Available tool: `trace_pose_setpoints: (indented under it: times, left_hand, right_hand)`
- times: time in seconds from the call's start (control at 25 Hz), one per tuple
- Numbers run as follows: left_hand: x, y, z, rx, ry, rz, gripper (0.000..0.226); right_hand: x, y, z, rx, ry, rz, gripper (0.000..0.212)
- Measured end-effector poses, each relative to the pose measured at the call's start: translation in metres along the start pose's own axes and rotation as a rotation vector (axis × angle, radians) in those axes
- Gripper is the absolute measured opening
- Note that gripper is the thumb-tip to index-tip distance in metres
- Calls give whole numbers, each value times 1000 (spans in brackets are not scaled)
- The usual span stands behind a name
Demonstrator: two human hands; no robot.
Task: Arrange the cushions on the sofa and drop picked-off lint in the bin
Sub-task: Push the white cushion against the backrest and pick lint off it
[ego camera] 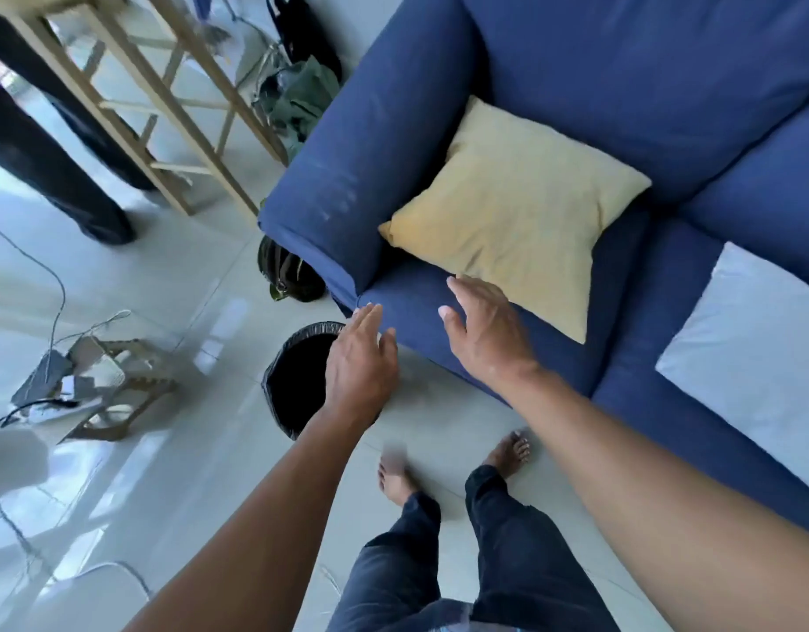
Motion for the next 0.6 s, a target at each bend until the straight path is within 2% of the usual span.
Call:
trace_pose_setpoints:
  times: [0.24, 0.4, 0.6]
  left_hand:
    - [-136, -6, -46, 102, -93, -321, 50]
    - [-219, 14, -93, 198, -162, -433, 53]
    - [-289, 41, -160, 297, -176, -526, 52]
  right_hand:
    - [-96, 43, 93, -199, -32, -181, 52]
    - [-174, 88, 144, -270, -40, -321, 56]
    - [-255, 133, 195, -325, -69, -472, 57]
Point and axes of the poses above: each hand's wrist, its own y-axis away from the middle knuckle, its own z-axis out of the back of the hand, x = y × z, the point moved 3 cm from there along -y, towards the middle knuckle, and after that the axes turned 1 degree about z, right-handed, at the moved point
